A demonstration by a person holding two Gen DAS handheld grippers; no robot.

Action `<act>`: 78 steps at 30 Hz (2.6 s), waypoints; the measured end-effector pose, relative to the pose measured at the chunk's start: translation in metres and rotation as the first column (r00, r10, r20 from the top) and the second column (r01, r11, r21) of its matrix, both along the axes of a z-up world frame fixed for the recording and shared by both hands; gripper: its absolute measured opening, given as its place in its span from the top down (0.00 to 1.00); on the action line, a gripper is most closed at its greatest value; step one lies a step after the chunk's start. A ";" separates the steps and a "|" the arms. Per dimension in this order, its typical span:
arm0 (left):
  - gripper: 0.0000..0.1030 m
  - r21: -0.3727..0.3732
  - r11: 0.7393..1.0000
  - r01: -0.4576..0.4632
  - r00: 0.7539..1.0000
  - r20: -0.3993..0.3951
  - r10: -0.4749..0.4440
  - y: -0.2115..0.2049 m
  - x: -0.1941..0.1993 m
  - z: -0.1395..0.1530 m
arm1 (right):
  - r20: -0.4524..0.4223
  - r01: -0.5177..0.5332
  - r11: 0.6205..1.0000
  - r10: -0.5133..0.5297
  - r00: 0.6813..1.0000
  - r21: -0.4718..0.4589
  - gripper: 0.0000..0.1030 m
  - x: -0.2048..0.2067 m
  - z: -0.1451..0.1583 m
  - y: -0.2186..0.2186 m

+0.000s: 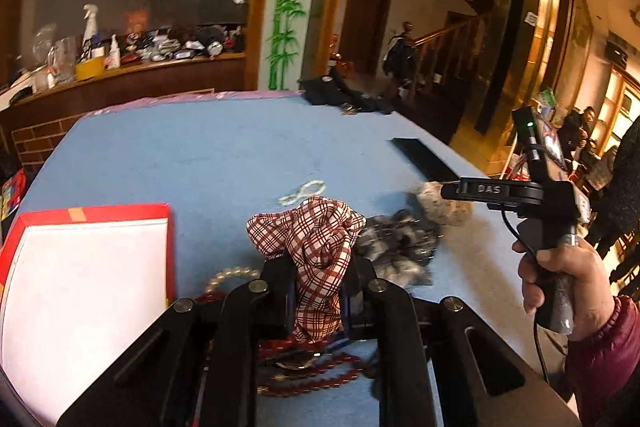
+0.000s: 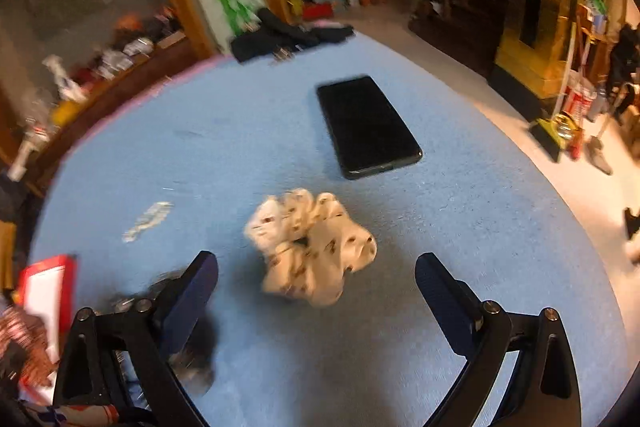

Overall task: Organize jewelry
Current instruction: 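Grasp the plaid scrunchie with the left gripper while the right grasps the white cherry scrunchie, then carry both held scrunchies over the red-rimmed box with both grippers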

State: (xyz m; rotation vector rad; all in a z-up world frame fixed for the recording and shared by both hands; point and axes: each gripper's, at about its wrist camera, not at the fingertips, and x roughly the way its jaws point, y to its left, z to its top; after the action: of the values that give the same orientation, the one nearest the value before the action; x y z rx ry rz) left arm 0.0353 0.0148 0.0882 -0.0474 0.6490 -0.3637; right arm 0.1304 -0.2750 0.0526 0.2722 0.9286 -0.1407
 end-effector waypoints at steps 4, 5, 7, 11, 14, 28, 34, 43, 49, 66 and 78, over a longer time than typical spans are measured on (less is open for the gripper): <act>0.85 0.006 1.000 -0.026 1.000 -0.004 0.026 0.005 0.003 0.000 | -0.035 -0.014 1.000 0.014 0.999 -0.010 0.48 0.014 -0.021 0.010; 0.85 0.020 0.999 -0.035 0.999 -0.001 0.035 0.005 0.004 -0.001 | -0.030 -0.016 0.999 0.015 0.999 -0.040 0.66 0.013 -0.026 0.015; 0.85 0.042 0.997 -0.061 0.998 0.000 0.061 0.004 0.006 -0.004 | 0.012 -0.014 0.999 0.015 1.000 -0.036 0.77 0.007 -0.026 0.015; 0.85 0.044 0.996 -0.081 0.997 -0.004 0.082 0.008 0.009 -0.006 | 0.263 -0.045 0.997 0.060 0.963 -0.063 0.80 -0.024 0.014 0.020; 0.85 0.054 0.993 -0.104 0.995 0.007 0.104 0.009 0.010 -0.007 | 0.422 -0.104 0.987 0.145 0.895 -0.119 0.80 -0.052 0.039 0.041; 0.85 0.081 0.987 -0.137 0.991 0.020 0.136 0.013 0.007 -0.005 | 0.446 -0.278 0.954 0.300 0.843 -0.115 0.80 -0.057 0.041 0.078; 0.85 0.073 0.984 -0.160 0.987 0.044 0.157 0.023 0.003 0.005 | 0.456 -0.263 0.958 0.285 0.843 -0.113 0.80 -0.067 0.050 0.086; 0.85 0.072 0.972 -0.224 0.973 0.070 0.219 0.055 0.000 0.017 | 0.446 -0.370 0.925 0.368 0.816 -0.086 0.80 -0.089 0.068 0.142; 0.85 0.091 0.948 -0.304 0.952 0.074 0.298 0.101 0.007 0.020 | 0.414 -0.456 0.887 0.441 0.797 -0.067 0.79 -0.088 0.075 0.188; 0.85 0.093 0.851 -0.518 0.850 -0.061 0.524 0.246 0.039 -0.003 | 0.309 -0.647 0.762 0.618 0.723 -0.010 0.79 -0.068 0.055 0.338; 0.85 0.110 0.851 -0.513 0.841 -0.131 0.524 0.253 0.054 -0.022 | 0.217 -0.649 0.760 0.634 0.742 0.000 0.78 -0.024 0.023 0.377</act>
State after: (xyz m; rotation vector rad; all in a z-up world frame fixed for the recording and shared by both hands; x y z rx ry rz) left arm 0.0895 0.2673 0.0663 -0.1831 0.7756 0.1948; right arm 0.1066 0.1020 0.0753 0.0179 0.7757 0.5630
